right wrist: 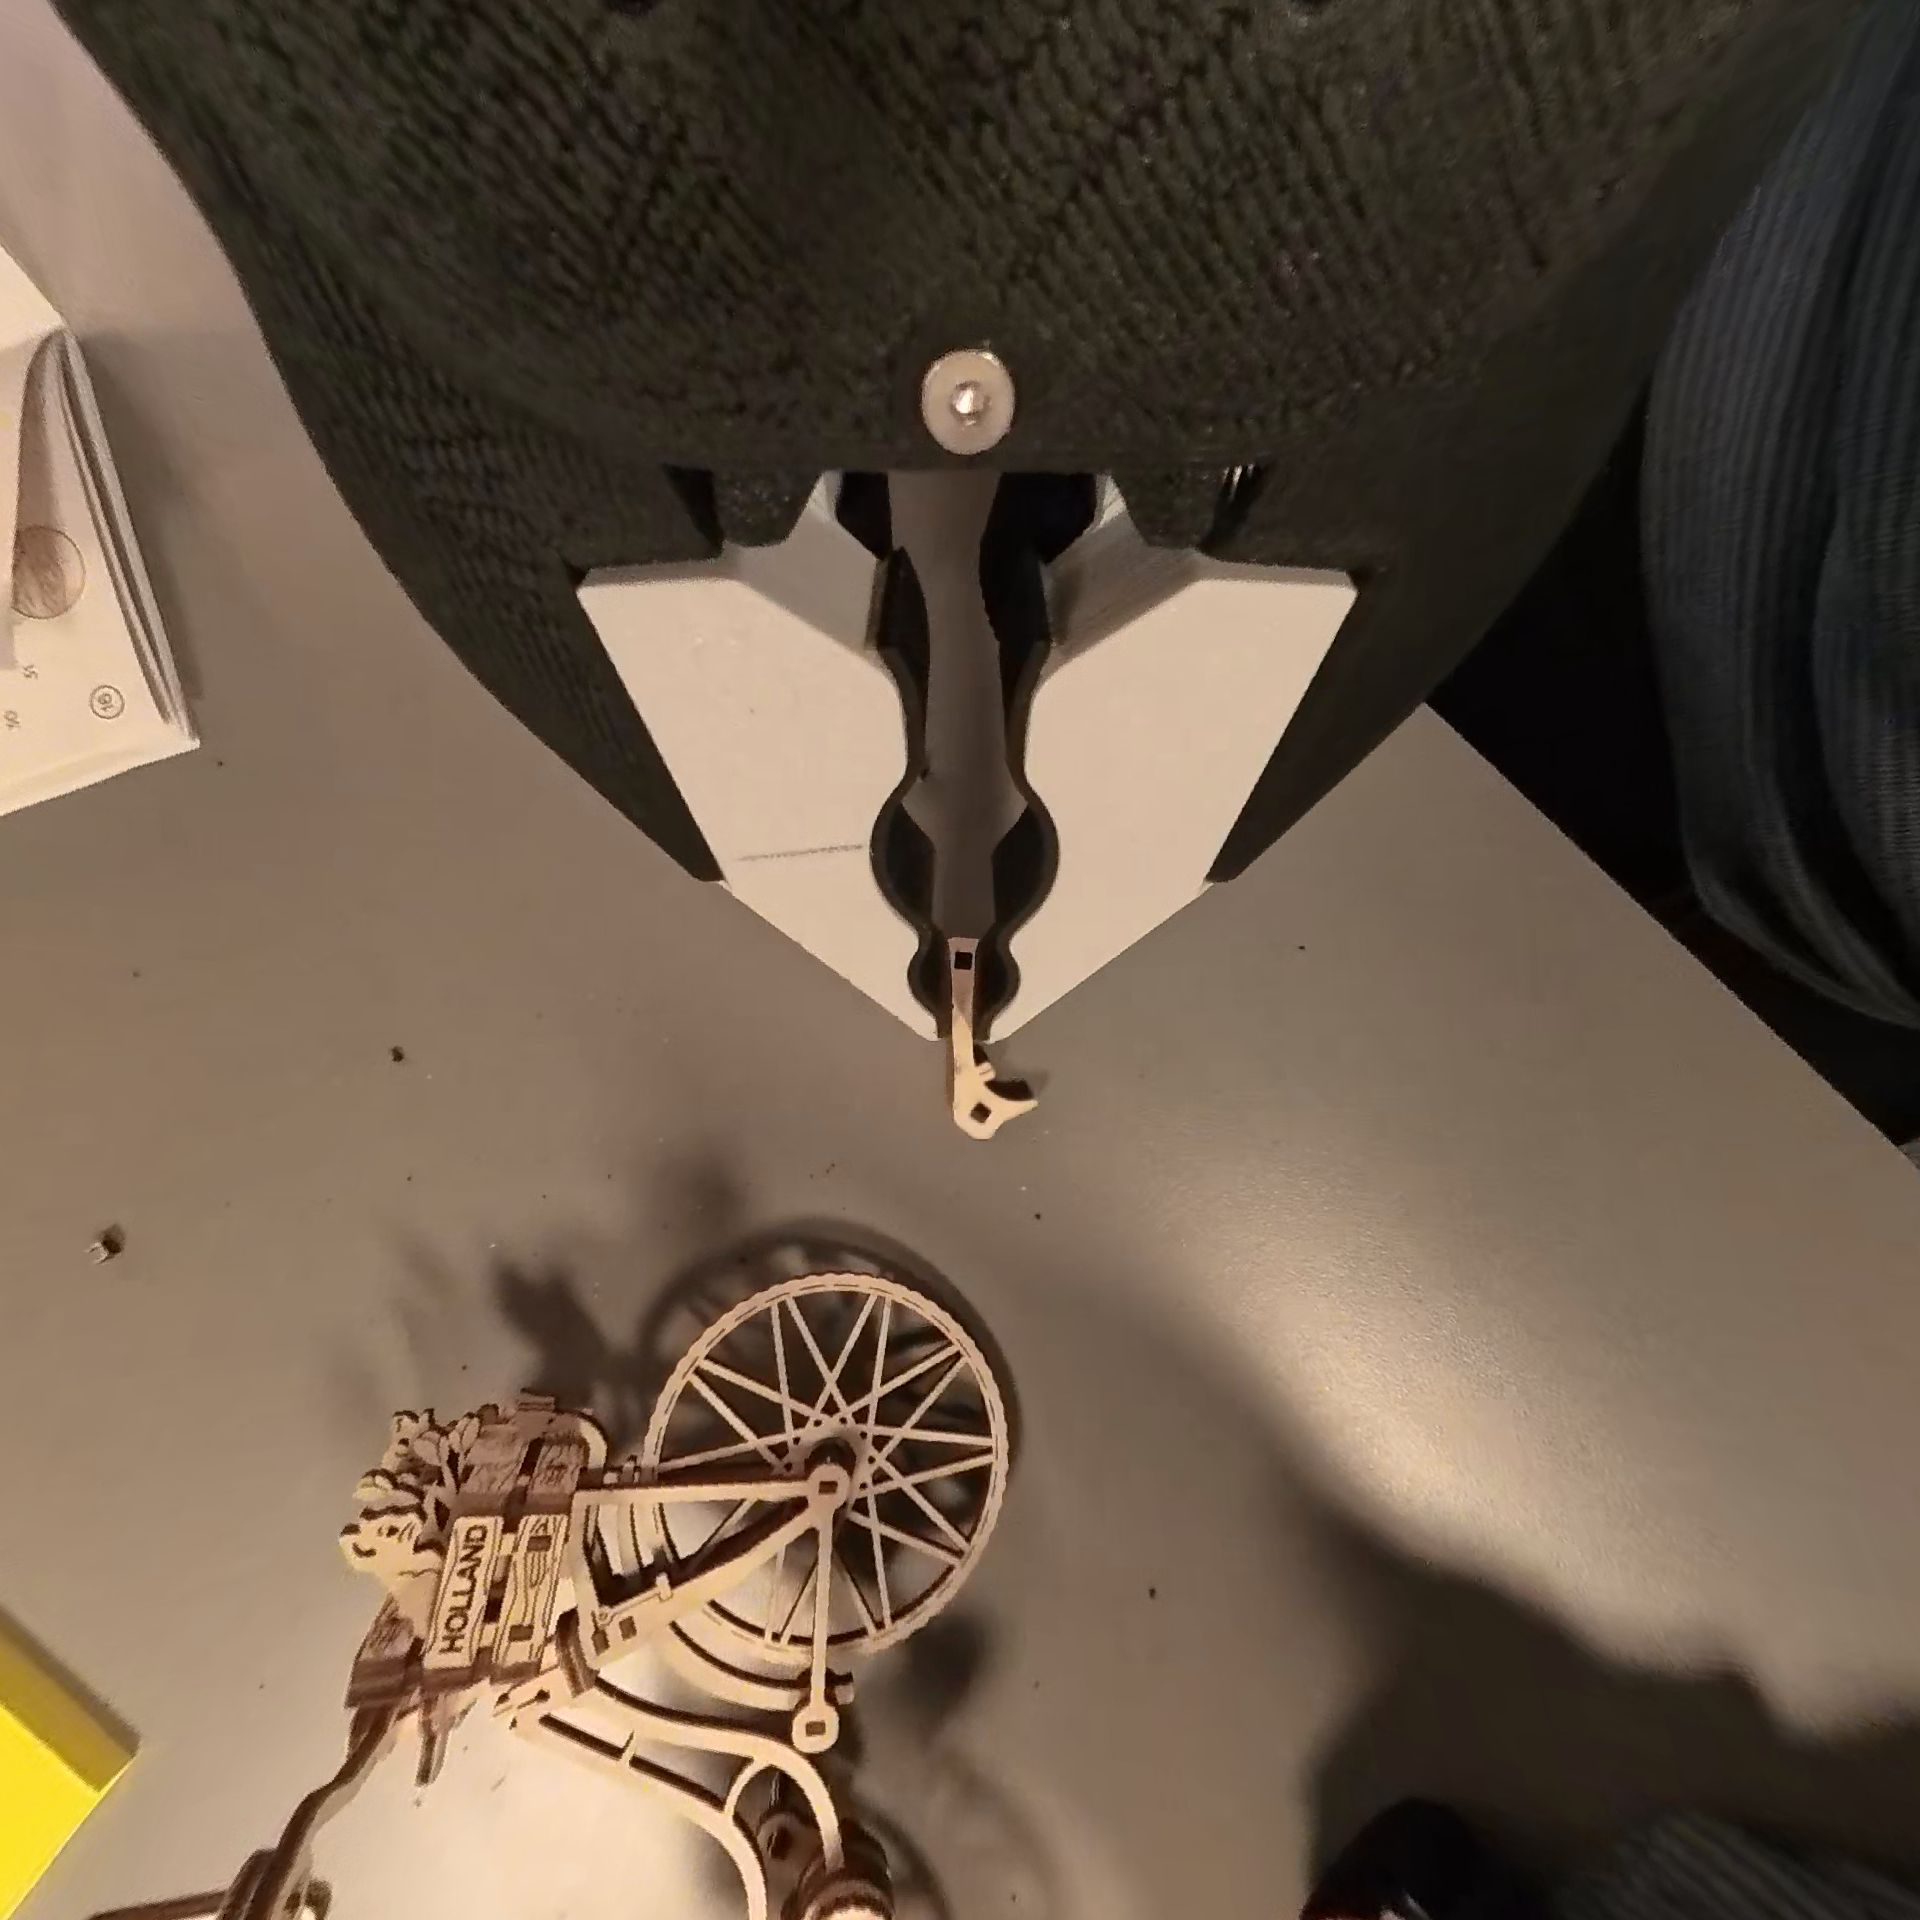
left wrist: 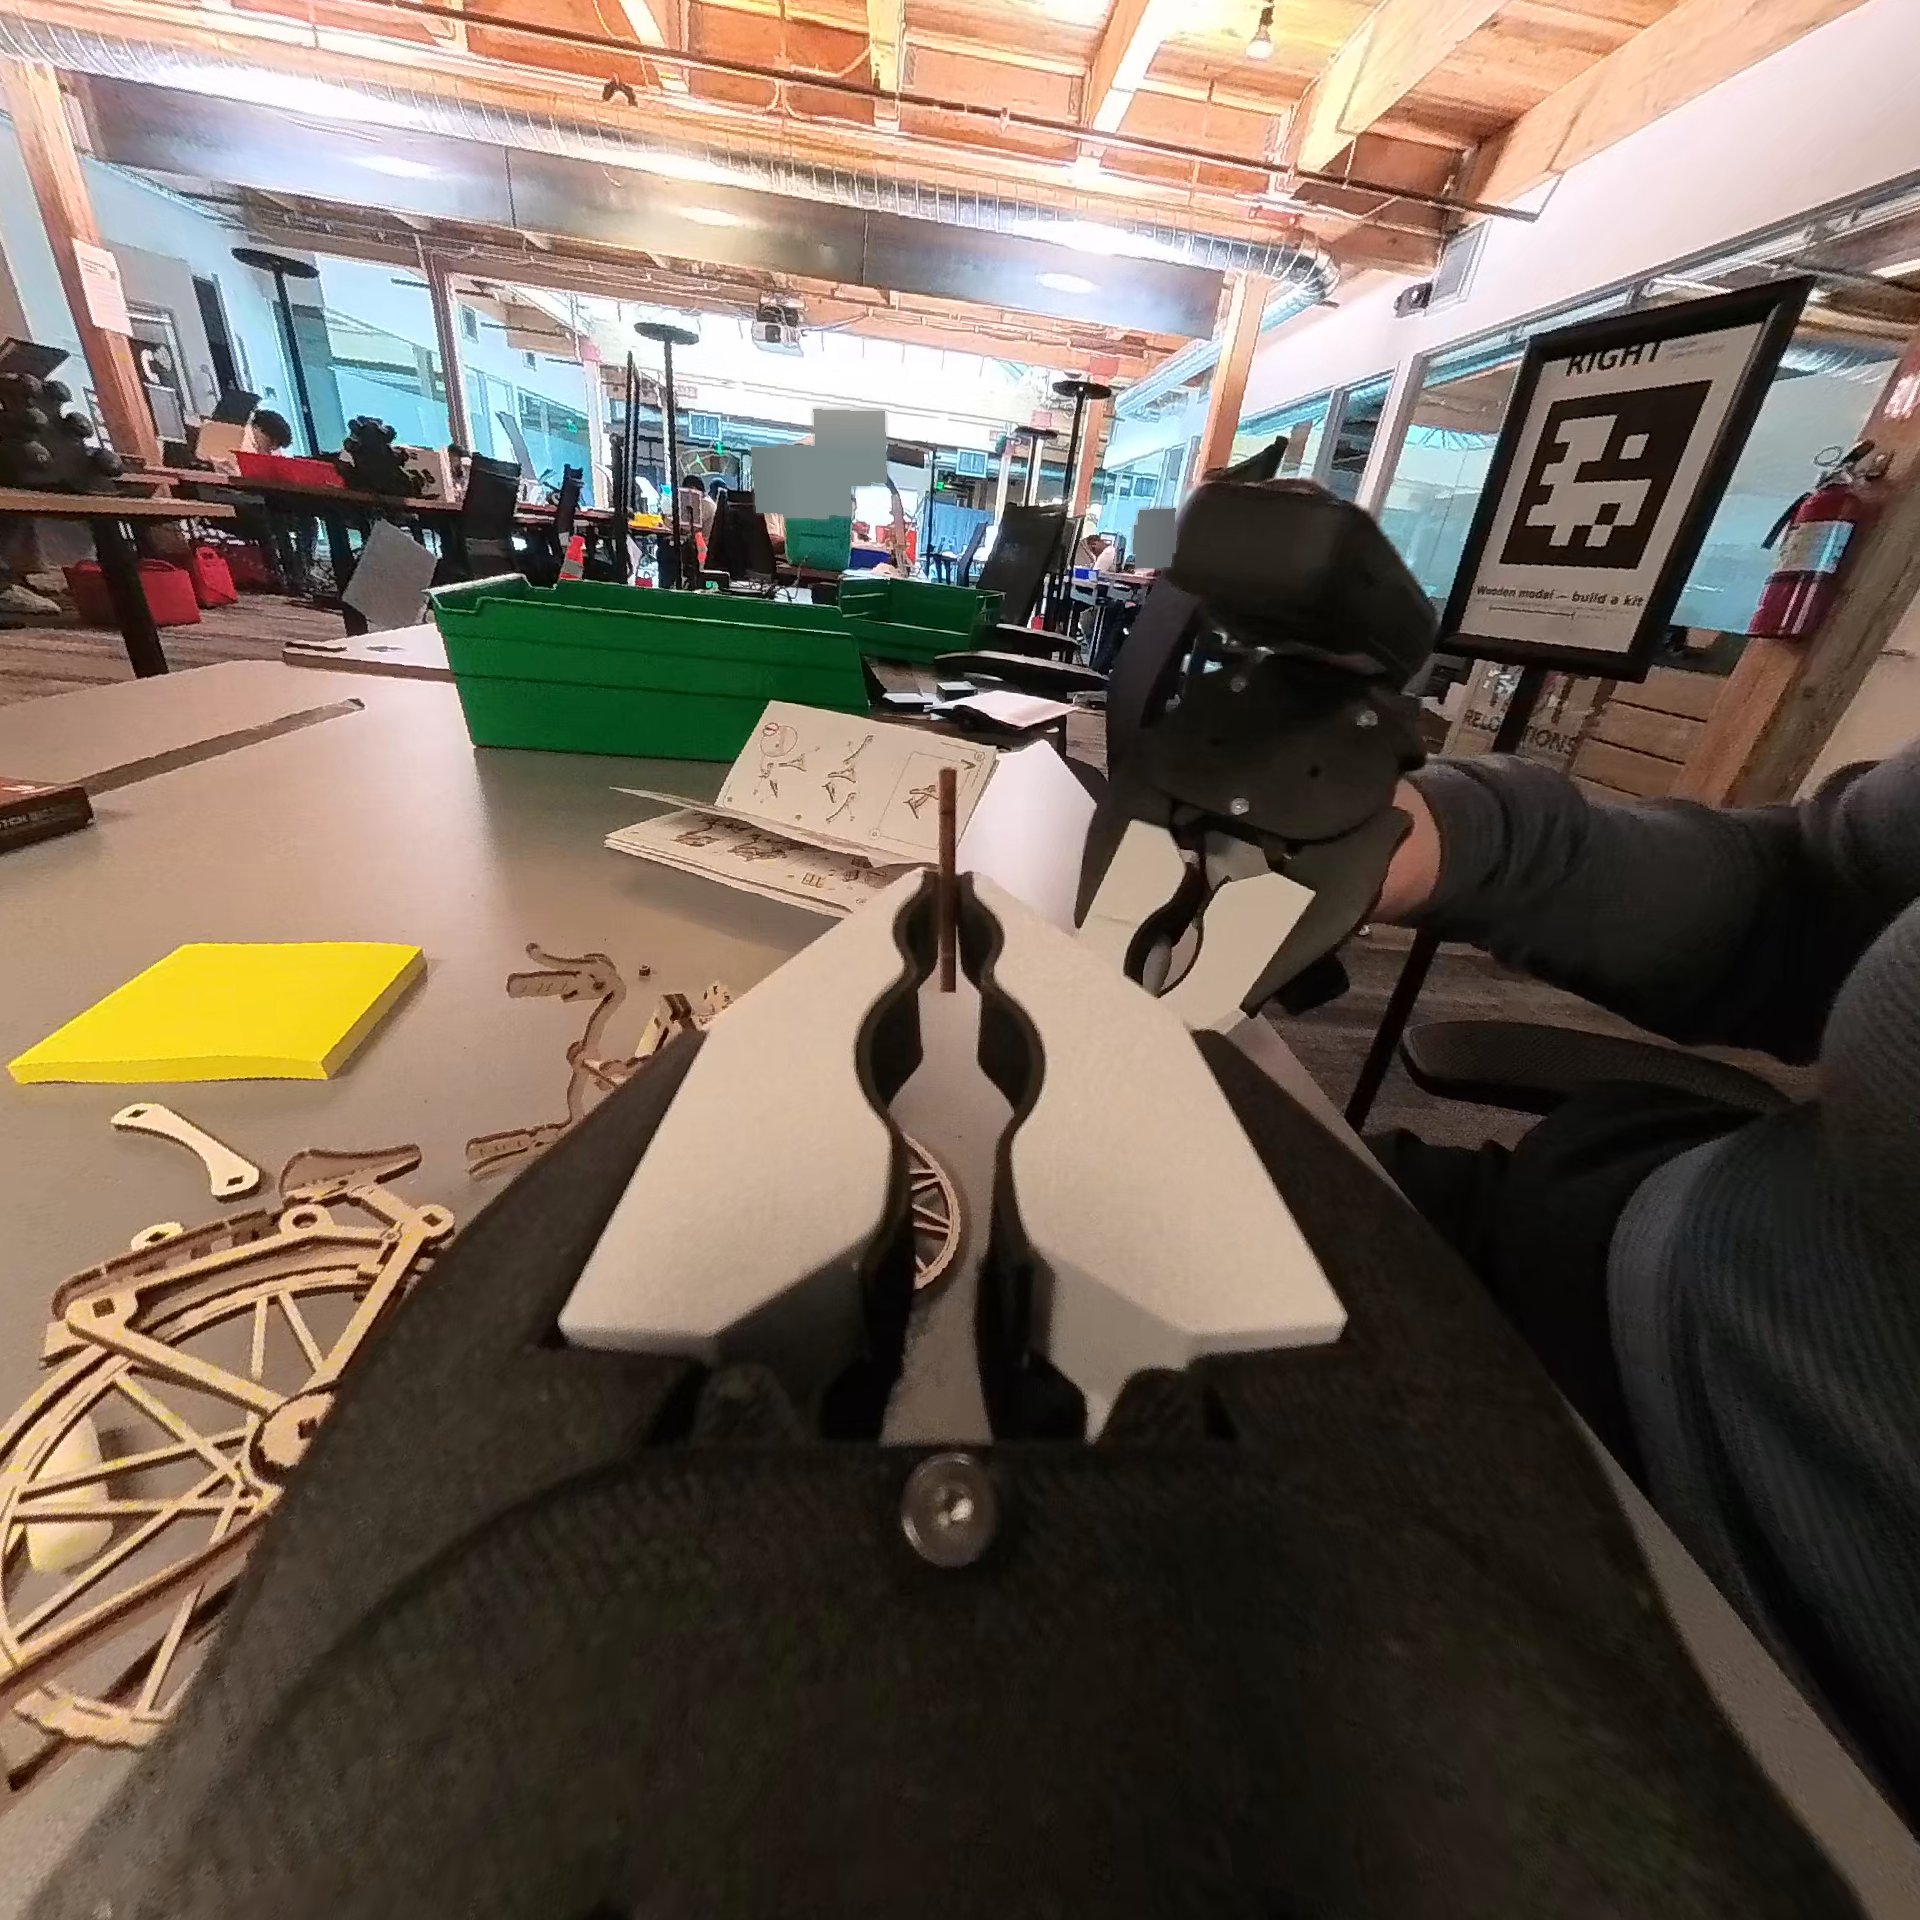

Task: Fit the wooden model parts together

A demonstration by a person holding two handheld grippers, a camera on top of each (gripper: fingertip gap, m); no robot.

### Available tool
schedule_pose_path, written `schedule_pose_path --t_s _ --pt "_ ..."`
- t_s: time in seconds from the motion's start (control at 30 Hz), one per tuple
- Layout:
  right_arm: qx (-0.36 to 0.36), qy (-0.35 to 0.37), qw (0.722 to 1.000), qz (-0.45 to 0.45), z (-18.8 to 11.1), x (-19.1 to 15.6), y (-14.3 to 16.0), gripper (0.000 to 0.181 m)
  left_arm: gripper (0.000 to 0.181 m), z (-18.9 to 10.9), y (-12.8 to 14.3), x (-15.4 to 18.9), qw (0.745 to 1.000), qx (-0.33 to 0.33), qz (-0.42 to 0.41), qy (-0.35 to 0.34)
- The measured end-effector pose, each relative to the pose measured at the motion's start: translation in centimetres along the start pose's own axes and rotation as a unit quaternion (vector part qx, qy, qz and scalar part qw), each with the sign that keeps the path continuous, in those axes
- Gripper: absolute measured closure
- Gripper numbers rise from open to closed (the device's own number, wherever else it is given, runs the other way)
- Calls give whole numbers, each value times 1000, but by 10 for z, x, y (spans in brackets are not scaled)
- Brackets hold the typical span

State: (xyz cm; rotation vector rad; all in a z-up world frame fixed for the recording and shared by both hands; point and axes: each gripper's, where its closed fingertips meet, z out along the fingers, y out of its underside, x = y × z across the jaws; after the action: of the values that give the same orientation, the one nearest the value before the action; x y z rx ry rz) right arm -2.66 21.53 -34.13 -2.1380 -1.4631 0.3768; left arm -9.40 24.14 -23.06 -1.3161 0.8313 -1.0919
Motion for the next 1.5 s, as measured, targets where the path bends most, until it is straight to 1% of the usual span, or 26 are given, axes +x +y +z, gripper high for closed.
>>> schedule_pose_path --t_s 0.13,0.3,0.47,0.57,0.7,0.77,0.83,0.9,1.0,1.23,1.5 --pt "33 23 999 -17 -1 2 -7 180 180 0 0 0 1000 0 2 -1" --pt "98 72 992 -40 -8 11 -18 180 180 -2 0 -2 1000 -1 10 -11" --pt "169 126 977 -45 -24 29 -18 180 180 -5 -2 -12 998 0 40 -50" --pt "219 154 962 -44 -39 48 -17 180 181 -9 -4 -22 994 2 62 -92" --pt "305 177 934 -59 -53 83 -22 181 181 -22 -11 -45 980 17 93 -178" --pt "328 188 924 -61 -57 102 -26 181 181 -31 -17 -55 973 34 89 -210" --pt "350 181 918 -51 -59 115 -32 181 180 -41 -22 -64 967 49 82 -236" --pt "362 169 916 -42 -60 120 -35 181 181 -48 -25 -72 960 51 89 -259" --pt "383 175 906 -42 -67 119 -36 181 180 -53 -24 -78 954 44 102 -277" --pt "398 170 901 -28 -72 120 -36 181 180 -49 -21 -78 957 35 100 -270" --pt "399 181 899 -15 -73 126 -34 181 180 -49 -21 -77 958 39 94 -269"
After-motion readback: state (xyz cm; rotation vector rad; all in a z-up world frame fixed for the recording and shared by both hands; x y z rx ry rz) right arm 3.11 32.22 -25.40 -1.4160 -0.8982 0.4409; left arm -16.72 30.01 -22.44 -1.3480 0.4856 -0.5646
